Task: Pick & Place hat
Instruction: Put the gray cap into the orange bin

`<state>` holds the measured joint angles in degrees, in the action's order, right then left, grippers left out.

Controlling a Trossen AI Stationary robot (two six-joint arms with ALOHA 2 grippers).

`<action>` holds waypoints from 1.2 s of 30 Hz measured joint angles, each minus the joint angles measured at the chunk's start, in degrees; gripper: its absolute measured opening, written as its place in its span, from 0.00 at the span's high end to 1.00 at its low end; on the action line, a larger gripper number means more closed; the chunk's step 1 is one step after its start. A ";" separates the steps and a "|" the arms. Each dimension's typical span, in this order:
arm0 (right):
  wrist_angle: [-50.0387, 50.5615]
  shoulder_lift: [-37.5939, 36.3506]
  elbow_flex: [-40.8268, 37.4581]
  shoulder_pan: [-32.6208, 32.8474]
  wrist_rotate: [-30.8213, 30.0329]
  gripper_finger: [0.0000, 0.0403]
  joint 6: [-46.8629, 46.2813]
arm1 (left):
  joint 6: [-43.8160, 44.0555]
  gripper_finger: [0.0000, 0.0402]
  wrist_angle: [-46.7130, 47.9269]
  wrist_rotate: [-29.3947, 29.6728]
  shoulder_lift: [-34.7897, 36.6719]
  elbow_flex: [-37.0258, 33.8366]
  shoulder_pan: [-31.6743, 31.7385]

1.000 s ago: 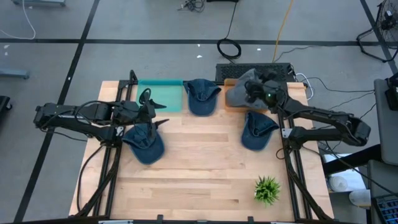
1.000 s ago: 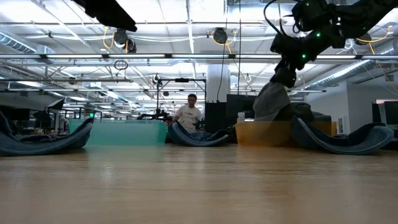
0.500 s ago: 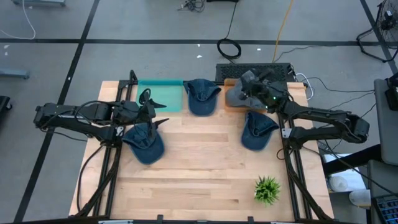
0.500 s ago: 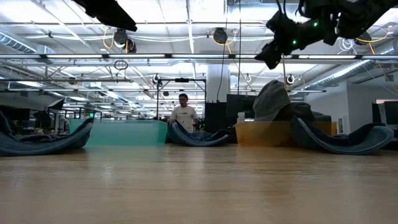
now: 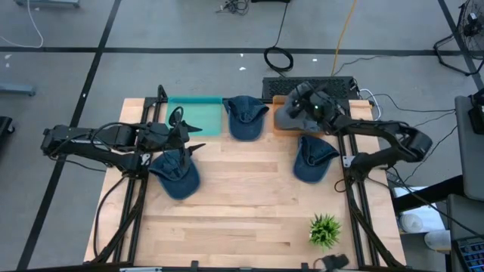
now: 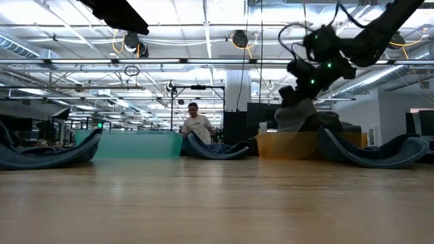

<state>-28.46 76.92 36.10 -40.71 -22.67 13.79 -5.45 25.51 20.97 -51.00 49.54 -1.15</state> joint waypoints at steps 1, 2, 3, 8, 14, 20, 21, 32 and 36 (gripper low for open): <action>1.83 0.71 0.00 -0.09 2.81 0.48 -0.84 | 0.00 0.38 0.01 0.00 0.00 0.00 0.00; 3.69 1.38 0.00 -0.09 5.35 0.48 -1.10 | -0.02 0.38 0.02 -0.01 0.00 0.00 0.00; 5.59 2.03 0.02 0.04 7.39 0.48 -1.14 | 0.00 0.38 0.03 -0.04 0.00 0.00 0.00; 10.09 2.91 0.02 1.41 8.64 0.48 2.52 | -0.57 0.39 0.03 -0.07 0.00 0.00 0.00; 12.28 1.89 0.15 1.79 9.49 0.48 6.49 | -0.38 0.38 0.36 -0.12 0.00 0.00 -0.02; 8.48 1.53 -0.04 2.22 6.59 0.48 9.28 | -0.37 0.38 2.02 -0.09 0.00 0.00 -0.02; 5.90 1.01 -0.04 2.68 4.64 0.48 9.32 | -0.37 0.38 2.14 -0.09 0.00 0.00 -0.02; 1.24 -9.56 0.00 8.70 6.15 0.48 9.32 | 1.04 0.37 5.47 -0.08 0.00 0.00 -0.02; 4.24 -9.38 0.02 9.31 11.92 0.48 4.04 | 0.91 0.38 4.96 -0.06 0.00 0.00 0.00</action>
<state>-24.22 67.54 36.12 -31.40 -10.75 17.82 -4.54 30.46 20.91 -51.00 49.54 -1.15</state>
